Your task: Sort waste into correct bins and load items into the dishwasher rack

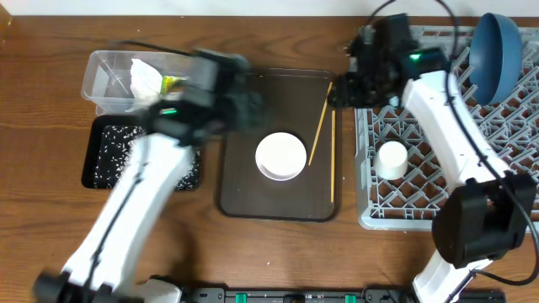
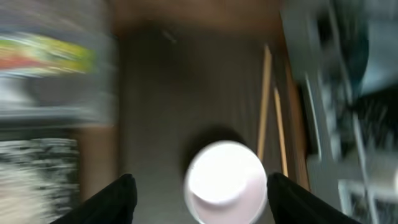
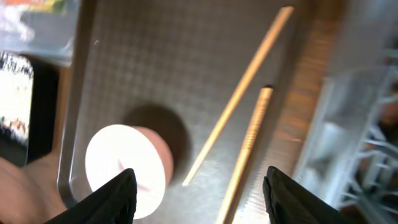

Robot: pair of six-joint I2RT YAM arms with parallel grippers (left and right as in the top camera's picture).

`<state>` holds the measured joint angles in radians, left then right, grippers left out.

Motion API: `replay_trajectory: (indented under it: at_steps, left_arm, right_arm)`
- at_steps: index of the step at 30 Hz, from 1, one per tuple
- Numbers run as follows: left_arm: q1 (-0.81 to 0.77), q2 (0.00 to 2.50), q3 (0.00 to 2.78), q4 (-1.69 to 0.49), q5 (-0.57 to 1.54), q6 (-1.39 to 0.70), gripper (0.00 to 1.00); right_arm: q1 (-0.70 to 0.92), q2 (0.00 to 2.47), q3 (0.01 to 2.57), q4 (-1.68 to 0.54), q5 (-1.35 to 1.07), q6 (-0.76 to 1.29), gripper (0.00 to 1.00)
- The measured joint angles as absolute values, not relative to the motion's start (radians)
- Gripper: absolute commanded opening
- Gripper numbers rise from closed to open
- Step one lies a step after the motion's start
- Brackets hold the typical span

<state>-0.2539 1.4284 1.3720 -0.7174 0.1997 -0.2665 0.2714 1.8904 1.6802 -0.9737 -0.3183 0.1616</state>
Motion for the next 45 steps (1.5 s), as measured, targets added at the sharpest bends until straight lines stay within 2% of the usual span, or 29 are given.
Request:
replay_trajectory:
  at_steps: [5, 10, 11, 12, 13, 18, 24, 28, 34, 39, 40, 45]
  left_arm:
    - [-0.088, 1.360, 1.379, -0.745, 0.193, -0.278, 0.70]
    - [-0.009, 1.369, 1.379, -0.769, 0.191, -0.286, 0.71]
    - [-0.004, 1.369, 1.379, -0.773, 0.191, -0.288, 0.71]
    - [-0.002, 1.369, 1.379, -0.776, 0.191, -0.288, 0.82]
    - [-0.001, 1.369, 1.379, -0.779, 0.191, -0.284, 0.83]
    - [-0.001, 1.369, 1.379, -0.782, 0.192, -0.291, 0.85]
    - [-0.001, 1.369, 1.379, -0.782, 0.192, -0.292, 0.88]
    - [-0.001, 1.369, 1.379, -0.782, 0.192, -0.292, 0.88]
    - [-0.001, 1.369, 1.379, -0.782, 0.192, -0.292, 0.90]
    - [-0.001, 1.369, 1.379, -0.782, 0.192, -0.292, 0.91]
    - [-0.001, 1.369, 1.379, -0.782, 0.192, -0.292, 0.91]
    - [-0.001, 1.369, 1.379, -0.782, 0.192, -0.292, 0.92]
  right_arm:
    - [0.392, 1.893, 1.658, -0.960, -0.269, 0.189, 0.61]
    - [0.469, 1.945, 1.640, -0.960, -0.254, 0.215, 0.54]
    - [0.477, 1.965, 1.639, -0.962, -0.253, 0.221, 0.52]
    - [0.478, 1.980, 1.639, -0.964, -0.250, 0.224, 0.50]
    - [0.482, 2.002, 1.638, -0.967, -0.247, 0.229, 0.49]
    - [0.489, 2.071, 1.632, -0.984, -0.238, 0.234, 0.42]
    - [0.489, 2.107, 1.628, -0.988, -0.234, 0.239, 0.23]
    - [0.489, 2.107, 1.628, -0.982, -0.229, 0.245, 0.25]
    - [0.489, 2.110, 1.611, -0.968, -0.204, 0.245, 0.21]
    - [0.489, 2.118, 1.594, -0.959, -0.201, 0.244, 0.09]
    - [0.489, 2.119, 1.592, -0.957, -0.200, 0.244, 0.01]
    - [0.489, 2.120, 1.578, -0.928, -0.201, 0.246, 0.01]
